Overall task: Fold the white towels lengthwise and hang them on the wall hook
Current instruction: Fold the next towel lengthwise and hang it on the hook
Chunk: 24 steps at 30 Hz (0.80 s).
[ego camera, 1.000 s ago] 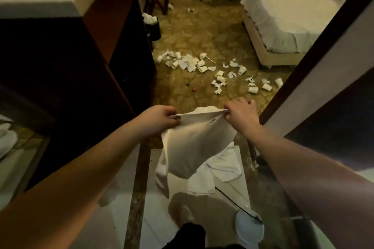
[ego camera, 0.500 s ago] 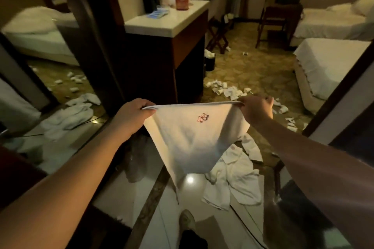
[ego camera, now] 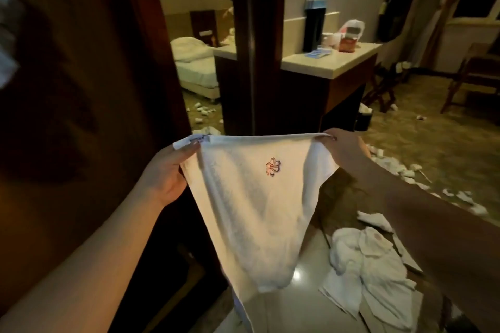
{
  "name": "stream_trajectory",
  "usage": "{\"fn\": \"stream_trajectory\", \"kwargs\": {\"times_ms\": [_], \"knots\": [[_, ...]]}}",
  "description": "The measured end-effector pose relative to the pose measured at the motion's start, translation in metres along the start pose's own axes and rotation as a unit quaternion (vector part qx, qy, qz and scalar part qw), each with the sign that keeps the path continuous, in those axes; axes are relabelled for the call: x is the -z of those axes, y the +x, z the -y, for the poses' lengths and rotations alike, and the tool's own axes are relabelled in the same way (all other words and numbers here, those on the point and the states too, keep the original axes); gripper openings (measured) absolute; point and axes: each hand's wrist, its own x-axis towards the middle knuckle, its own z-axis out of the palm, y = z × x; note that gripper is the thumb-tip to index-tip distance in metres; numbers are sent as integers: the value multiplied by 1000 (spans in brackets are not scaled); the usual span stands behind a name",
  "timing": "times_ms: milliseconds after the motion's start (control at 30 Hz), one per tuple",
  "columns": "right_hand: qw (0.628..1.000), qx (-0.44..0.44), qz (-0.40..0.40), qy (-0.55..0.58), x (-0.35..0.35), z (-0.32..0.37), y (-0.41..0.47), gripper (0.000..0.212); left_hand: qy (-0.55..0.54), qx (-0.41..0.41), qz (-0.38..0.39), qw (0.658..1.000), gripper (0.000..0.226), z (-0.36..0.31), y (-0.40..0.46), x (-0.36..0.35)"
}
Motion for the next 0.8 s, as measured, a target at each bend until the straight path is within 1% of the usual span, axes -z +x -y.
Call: {"fn": "stream_trajectory", "kwargs": {"times_ms": [33, 100, 133, 233, 367, 400, 467, 500, 533, 567, 600, 633, 700, 800], "knots": [[1000, -1, 14, -9, -6, 15, -7, 31, -15, -2, -10, 1000, 45, -5, -16, 12], [997, 9, 52, -54, -20, 52, -24, 33, -32, -5, -68, 997, 27, -19, -52, 41], [996, 10, 65, -67, -30, 72, -35, 36, -37, -2, -100, 994, 23, -27, -74, 58], [993, 14, 94, -71, -52, 128, -71, 43, -57, 9, -169, 984, 21, -46, -133, 97], [986, 40, 156, -31, -79, 197, -136, 41, -75, 30, -241, 967, 15, -62, -205, 143], [985, 45, 167, -11, -88, 214, -154, 38, -83, 34, -259, 962, 17, -65, -225, 156], [977, 24, 199, 66, -104, 240, -183, 25, -96, 31, -276, 956, 20, -71, -255, 177], [971, 16, 217, 103, -108, 252, -199, 22, -98, 28, -280, 955, 21, -74, -268, 183], [961, 19, 239, 140, -113, 261, -211, 26, -101, 25, -292, 951, 21, -76, -279, 188], [950, 20, 261, 173, -121, 271, -224, 37, -104, 24, -306, 946, 19, -81, -294, 193], [937, 17, 279, 208, -125, 281, -237, 43, -106, 23, -322, 941, 17, -84, -304, 196], [923, 22, 296, 246, -128, 295, -254, 40, -108, 22, -335, 936, 14, -89, -318, 198], [889, 48, 327, 317, -126, 321, -285, 29, -114, 19, -340, 933, 13, -95, -337, 199], [845, 72, 359, 389, -118, 364, -339, 29, -115, 12, -326, 938, 24, -101, -367, 202]]}}
